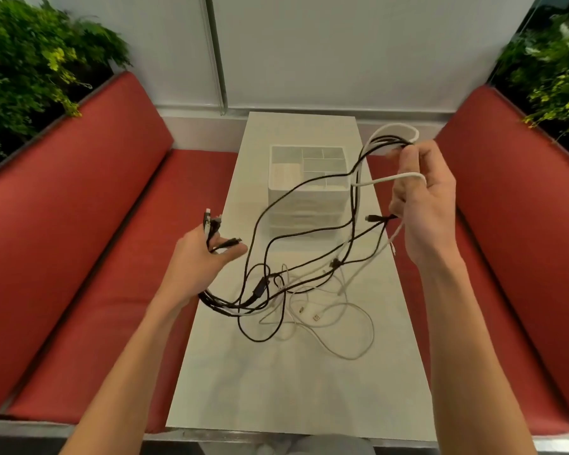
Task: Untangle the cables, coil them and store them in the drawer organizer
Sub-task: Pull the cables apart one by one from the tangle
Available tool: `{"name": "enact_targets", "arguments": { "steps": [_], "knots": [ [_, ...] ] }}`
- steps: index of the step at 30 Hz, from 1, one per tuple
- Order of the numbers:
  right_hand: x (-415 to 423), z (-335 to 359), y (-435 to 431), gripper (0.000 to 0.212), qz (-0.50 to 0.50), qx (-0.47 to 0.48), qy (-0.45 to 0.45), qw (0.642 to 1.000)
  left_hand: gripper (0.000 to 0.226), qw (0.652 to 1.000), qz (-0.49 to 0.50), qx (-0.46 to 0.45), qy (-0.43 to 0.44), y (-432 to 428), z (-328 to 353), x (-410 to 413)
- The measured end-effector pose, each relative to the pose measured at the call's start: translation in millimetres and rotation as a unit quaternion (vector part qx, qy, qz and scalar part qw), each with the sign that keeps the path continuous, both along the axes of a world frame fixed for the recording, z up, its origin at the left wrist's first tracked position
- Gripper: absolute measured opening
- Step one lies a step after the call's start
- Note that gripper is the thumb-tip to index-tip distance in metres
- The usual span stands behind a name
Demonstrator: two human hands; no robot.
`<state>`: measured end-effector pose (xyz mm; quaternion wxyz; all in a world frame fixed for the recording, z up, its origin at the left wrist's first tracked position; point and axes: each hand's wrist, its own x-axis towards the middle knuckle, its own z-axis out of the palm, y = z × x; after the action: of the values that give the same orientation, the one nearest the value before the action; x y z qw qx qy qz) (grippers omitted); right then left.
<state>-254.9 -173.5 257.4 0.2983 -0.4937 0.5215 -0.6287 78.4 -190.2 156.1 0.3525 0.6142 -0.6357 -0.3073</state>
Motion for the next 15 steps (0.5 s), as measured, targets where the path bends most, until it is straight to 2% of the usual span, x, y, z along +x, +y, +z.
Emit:
{"name": "enact_targets", "arguments": {
  "steps": [3,6,8,11,13,15],
  "knots": [
    [9.9,14.0,6.7,0.028,0.000,-0.038,0.121,0.992,0.018,0.999,-0.014,-0.031,-0.004,0.6,6.4,-10.8],
    [27.1,30.2,9.7,0.025,0.019,-0.066,0.167,0.983,0.016,0.997,-0.063,-0.044,-0.024,6.1,7.2,-34.4],
    [41.2,40.7,10.1,0.026,0.047,-0.080,0.142,0.986,0.031,0.994,-0.105,-0.017,-0.016,11.4,2.1,-52.6],
    [63.5,54.3,7.7,0.021,0.086,-0.107,0.048,0.989,0.055,0.982,-0.184,0.041,0.011,19.8,-8.6,-77.8],
    [75.2,63.5,7.1,0.021,0.091,-0.120,0.010,0.989,0.054,0.971,-0.229,0.068,0.023,24.7,-12.1,-92.0],
    [80.6,70.8,6.3,0.021,0.089,-0.137,0.017,0.986,0.040,0.967,-0.244,0.064,0.022,25.8,-13.6,-101.7]
  ]
}}
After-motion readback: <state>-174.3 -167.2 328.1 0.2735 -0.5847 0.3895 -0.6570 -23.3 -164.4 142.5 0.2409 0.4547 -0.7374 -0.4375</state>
